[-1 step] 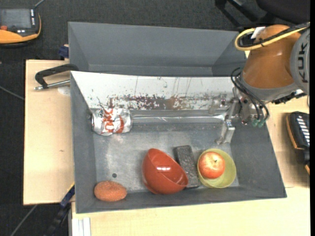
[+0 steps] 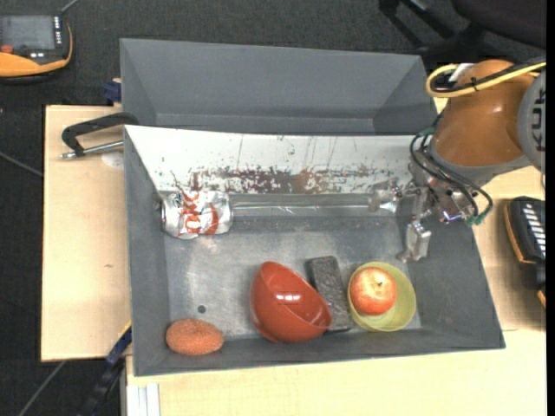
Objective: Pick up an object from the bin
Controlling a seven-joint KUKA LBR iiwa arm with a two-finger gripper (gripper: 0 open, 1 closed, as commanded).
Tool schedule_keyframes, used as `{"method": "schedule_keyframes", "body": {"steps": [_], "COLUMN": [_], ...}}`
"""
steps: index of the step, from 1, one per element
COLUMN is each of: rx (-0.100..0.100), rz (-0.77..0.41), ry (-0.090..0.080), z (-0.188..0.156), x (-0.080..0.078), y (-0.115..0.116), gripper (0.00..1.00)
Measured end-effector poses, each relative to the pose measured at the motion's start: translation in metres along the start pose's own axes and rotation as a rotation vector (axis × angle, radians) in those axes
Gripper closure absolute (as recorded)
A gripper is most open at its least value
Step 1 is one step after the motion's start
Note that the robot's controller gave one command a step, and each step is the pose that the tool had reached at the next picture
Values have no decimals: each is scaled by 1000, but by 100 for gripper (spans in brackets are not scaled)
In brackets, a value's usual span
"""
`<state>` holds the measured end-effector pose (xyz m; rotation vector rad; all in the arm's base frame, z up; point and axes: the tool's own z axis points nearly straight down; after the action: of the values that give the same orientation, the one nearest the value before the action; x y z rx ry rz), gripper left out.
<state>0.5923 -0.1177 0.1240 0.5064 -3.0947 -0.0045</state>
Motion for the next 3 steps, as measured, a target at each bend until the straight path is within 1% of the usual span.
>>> {"method": "schedule_keyframes", "body": {"steps": [1, 2, 3], "rx": [-6, -7, -5], "rz": [-198, -44, -44], "ry": [4, -1, -2], "z": [56, 54, 53], "x": [63, 41, 41], "y": [92, 118, 117], "gripper": [0, 0, 100]}}
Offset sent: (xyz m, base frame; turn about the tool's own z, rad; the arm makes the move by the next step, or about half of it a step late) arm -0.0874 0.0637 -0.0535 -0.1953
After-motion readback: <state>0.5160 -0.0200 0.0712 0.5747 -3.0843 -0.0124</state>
